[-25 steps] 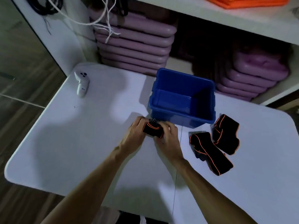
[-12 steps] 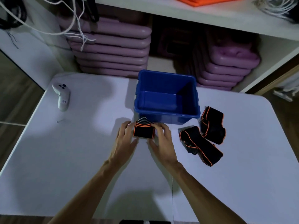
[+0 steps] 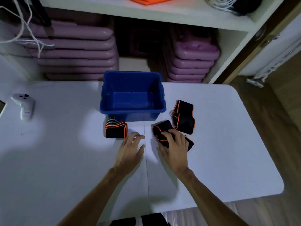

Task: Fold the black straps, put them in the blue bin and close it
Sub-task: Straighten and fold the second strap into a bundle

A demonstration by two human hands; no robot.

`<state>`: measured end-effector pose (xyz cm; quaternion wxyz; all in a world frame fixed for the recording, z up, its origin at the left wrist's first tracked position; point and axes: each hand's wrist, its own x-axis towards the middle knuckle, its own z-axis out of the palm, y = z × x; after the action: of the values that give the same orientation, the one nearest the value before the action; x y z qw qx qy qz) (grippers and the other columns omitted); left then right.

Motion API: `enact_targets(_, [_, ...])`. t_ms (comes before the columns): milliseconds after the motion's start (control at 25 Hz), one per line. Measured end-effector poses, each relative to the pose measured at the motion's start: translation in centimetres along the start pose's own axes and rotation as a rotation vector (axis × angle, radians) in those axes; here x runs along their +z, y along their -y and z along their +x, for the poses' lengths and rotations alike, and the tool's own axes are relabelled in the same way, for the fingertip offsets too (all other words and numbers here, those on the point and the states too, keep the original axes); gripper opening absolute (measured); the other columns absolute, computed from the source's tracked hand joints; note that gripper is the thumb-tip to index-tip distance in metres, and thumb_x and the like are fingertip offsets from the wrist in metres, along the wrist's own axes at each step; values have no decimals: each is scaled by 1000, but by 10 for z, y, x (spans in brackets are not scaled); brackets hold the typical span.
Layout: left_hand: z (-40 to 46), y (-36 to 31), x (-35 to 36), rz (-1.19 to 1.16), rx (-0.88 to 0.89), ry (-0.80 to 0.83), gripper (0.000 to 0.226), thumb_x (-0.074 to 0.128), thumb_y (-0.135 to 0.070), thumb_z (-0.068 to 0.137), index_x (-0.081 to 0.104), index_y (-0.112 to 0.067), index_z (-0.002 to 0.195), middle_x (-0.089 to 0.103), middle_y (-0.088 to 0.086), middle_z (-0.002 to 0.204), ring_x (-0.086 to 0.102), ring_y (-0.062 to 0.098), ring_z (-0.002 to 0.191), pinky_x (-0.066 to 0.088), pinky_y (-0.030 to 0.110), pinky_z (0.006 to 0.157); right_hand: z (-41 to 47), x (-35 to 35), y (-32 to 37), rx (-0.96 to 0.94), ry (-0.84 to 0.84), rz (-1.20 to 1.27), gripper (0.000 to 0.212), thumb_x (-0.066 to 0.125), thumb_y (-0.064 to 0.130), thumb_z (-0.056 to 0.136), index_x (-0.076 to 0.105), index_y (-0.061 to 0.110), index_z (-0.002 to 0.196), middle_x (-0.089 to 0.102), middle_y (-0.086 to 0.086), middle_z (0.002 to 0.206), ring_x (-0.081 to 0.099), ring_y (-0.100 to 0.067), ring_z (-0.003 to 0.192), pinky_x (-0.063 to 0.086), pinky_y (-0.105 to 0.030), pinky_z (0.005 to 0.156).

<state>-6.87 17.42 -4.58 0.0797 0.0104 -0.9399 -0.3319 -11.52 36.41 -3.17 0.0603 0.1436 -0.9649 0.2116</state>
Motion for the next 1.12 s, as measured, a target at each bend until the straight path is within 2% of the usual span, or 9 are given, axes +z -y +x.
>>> enact_targets(160, [28,-47,48,-186,-367,113,43,61,-44,87,53,-12,114,56,5,110,61,22,93,48,31,77,-19,-25,-52,221,139,-103,62,65,51,79,45,30,133,39,-4,140,36,-27,127,37,-47,100])
enact_targets(240, [41,-66,64,-250,-551,74,43,63,-44,85,50,-12,111,61,7,105,61,26,92,51,36,75,-29,-28,-73,307,215,47,60,65,39,83,40,29,137,36,-3,142,36,-26,128,40,-43,101])
enact_targets(360, [53,-72,71,-266,-700,70,28,61,-24,84,56,-12,109,68,9,103,65,28,94,51,36,78,-33,-37,-93,329,191,387,39,54,12,86,54,24,123,52,3,128,49,-13,115,45,-30,97])
enact_targets(480, [46,-60,56,-269,-645,23,18,58,-8,80,61,-20,93,69,5,95,66,23,86,53,34,74,-18,-57,-108,440,131,556,25,49,1,88,66,18,91,67,8,84,59,1,78,44,-16,69])
enact_targets(560, [33,-46,36,-221,-551,21,27,57,2,77,61,-24,82,66,2,88,64,19,77,50,31,67,-3,-70,-120,544,269,651,20,51,2,88,67,11,80,60,4,68,55,-9,67,42,-18,64])
enact_targets(680, [14,-27,-2,-167,-478,114,39,56,11,74,59,-28,69,64,-4,78,59,16,73,43,27,65,17,-84,-132,639,656,775,12,59,14,87,69,6,86,56,0,69,51,-15,65,43,-27,66])
enact_targets(880, [21,-6,-50,-174,-518,336,39,50,10,80,66,-23,68,70,2,85,65,23,86,51,39,82,43,-89,-126,684,930,692,11,66,19,87,68,15,76,51,1,64,51,-12,52,47,-24,55])
enact_targets(1000, [19,4,-58,-171,-538,352,27,54,8,78,66,-16,76,73,8,91,67,23,89,54,38,82,48,-88,-127,661,959,560,11,67,21,88,71,11,90,65,-3,72,65,-15,57,55,-27,58])
enact_targets(1120, [-5,17,-51,0,-582,202,25,66,-5,79,62,-12,103,63,11,104,62,32,95,46,32,77,48,-84,-134,627,806,459,20,72,32,85,71,18,100,69,-2,78,65,-13,62,54,-31,69])
